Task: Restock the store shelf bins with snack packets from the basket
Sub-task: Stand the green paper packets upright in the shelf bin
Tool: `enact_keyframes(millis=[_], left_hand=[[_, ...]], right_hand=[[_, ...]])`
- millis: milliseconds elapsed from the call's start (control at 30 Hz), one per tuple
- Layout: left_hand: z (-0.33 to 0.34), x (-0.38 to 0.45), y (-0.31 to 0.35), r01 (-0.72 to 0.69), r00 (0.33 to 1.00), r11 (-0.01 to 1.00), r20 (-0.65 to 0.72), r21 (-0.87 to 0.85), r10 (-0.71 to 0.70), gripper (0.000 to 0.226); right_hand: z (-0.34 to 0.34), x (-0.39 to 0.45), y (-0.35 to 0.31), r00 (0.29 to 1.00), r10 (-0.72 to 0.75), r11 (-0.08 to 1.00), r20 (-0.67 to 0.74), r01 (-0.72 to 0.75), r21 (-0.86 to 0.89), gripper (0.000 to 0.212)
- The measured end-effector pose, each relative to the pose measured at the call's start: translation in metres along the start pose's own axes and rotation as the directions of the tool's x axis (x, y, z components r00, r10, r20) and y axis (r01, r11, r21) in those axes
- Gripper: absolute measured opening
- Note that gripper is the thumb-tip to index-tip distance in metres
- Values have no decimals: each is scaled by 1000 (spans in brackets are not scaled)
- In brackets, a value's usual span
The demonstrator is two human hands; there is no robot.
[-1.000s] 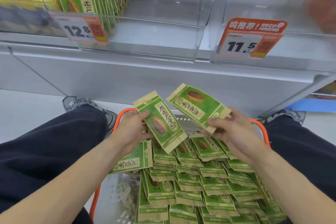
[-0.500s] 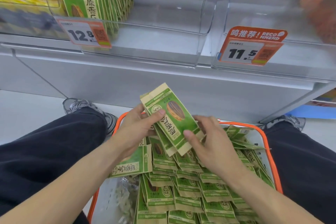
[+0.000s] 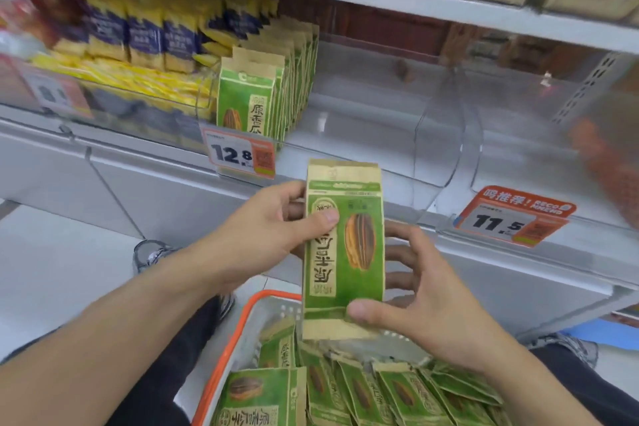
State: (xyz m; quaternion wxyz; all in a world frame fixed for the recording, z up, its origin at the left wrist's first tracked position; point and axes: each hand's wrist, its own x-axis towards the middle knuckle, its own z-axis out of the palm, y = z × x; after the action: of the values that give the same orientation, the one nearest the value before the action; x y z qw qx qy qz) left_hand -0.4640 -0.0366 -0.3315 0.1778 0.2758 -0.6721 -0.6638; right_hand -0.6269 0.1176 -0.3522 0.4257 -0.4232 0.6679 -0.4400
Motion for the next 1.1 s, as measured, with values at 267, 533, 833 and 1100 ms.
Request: enact_keyframes(millis=[267, 533, 833, 1100], left_hand=[[-34, -7, -6, 55, 998, 987, -31, -154, -60, 40], [-50, -12, -8, -8, 994, 988, -111, -153, -10, 31], [-42, -9, 0, -42, 999, 966, -20, -254, 39, 34], [-48, -19, 4, -113, 990, 960, 56, -255, 131, 27]], right_hand=[[-14, 14, -16, 999, 25, 999, -37, -27, -40, 38], [-68, 18, -76, 994, -100, 993, -36, 97, -71, 37], [-29, 48, -148, 947, -263, 732, 183, 320, -602, 62], [14, 71, -165, 897, -359, 454, 259, 410, -791, 34]])
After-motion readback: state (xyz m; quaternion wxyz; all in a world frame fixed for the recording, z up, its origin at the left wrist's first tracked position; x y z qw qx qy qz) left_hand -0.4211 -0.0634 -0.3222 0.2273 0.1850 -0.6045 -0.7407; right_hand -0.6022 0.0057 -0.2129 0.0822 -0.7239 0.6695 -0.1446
